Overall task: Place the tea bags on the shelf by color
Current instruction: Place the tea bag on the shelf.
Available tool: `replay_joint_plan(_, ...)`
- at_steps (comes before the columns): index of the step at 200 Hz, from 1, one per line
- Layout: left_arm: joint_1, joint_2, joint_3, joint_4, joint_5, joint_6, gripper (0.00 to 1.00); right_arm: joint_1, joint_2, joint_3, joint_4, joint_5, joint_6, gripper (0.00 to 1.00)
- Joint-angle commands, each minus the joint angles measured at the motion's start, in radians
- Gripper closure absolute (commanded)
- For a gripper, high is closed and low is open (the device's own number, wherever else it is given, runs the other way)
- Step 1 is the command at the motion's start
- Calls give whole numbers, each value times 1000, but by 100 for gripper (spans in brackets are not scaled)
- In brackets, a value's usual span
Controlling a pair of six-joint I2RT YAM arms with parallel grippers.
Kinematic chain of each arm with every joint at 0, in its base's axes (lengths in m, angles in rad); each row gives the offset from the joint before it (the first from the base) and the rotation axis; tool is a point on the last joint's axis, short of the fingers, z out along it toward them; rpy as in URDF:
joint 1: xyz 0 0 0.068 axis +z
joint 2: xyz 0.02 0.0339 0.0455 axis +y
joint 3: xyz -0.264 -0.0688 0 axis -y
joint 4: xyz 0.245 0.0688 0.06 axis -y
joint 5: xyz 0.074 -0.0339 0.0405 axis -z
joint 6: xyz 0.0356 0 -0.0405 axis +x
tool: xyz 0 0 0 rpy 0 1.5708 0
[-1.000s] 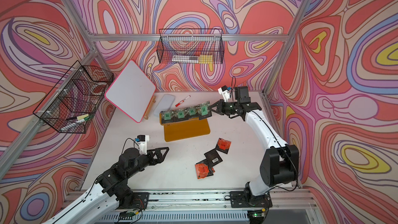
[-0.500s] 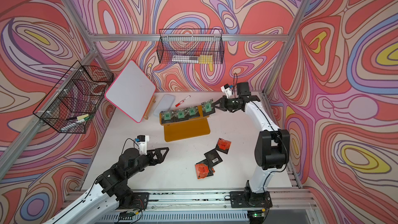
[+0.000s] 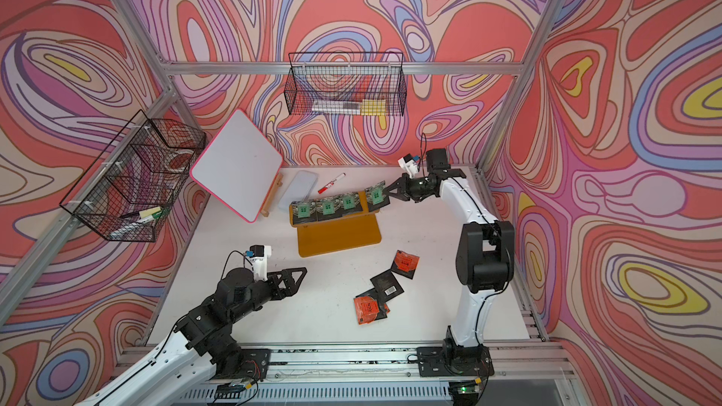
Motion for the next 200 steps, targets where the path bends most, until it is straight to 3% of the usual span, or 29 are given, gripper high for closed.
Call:
replay_joint_plan(1,-7,3,12,14,-7,10,1,-5,30,34,-8,-31,-16,100)
replay_joint_plan(200,-7,11,-11,46,-9,2,1,25,113,67,-6,-62,31,100)
